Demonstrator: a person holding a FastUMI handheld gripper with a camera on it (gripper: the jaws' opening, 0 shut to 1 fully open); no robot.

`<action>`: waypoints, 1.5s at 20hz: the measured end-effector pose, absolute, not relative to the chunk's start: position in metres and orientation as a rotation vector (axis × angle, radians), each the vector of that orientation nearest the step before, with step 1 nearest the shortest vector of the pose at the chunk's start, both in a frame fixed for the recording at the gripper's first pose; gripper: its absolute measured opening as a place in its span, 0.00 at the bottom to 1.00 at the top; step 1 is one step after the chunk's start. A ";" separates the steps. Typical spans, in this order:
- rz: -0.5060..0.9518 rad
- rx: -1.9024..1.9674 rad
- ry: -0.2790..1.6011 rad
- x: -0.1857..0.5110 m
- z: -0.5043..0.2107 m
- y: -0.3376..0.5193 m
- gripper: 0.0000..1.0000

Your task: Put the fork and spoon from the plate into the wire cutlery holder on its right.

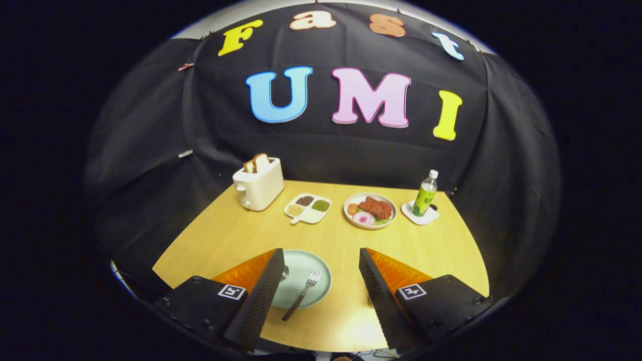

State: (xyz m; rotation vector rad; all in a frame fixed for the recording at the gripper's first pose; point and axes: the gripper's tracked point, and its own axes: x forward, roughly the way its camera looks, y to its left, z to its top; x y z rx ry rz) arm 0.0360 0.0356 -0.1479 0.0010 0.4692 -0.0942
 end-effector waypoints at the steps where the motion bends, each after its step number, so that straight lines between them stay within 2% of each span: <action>1: -0.092 0.015 0.511 0.037 -0.161 0.039 0.94; 9: -0.054 0.074 0.872 0.039 -0.281 0.074 0.92; 19: -0.111 0.113 1.086 0.062 -0.370 0.071 0.90; 24: -0.090 0.065 1.161 0.065 -0.395 0.077 0.73; 26: -0.097 0.060 1.200 0.064 -0.404 0.076 0.70; 27: -0.109 0.059 1.224 0.063 -0.407 0.073 0.65; 28: -0.119 0.066 1.222 0.065 -0.408 0.070 0.47; 30: -0.113 0.088 1.242 0.066 -0.408 0.071 0.33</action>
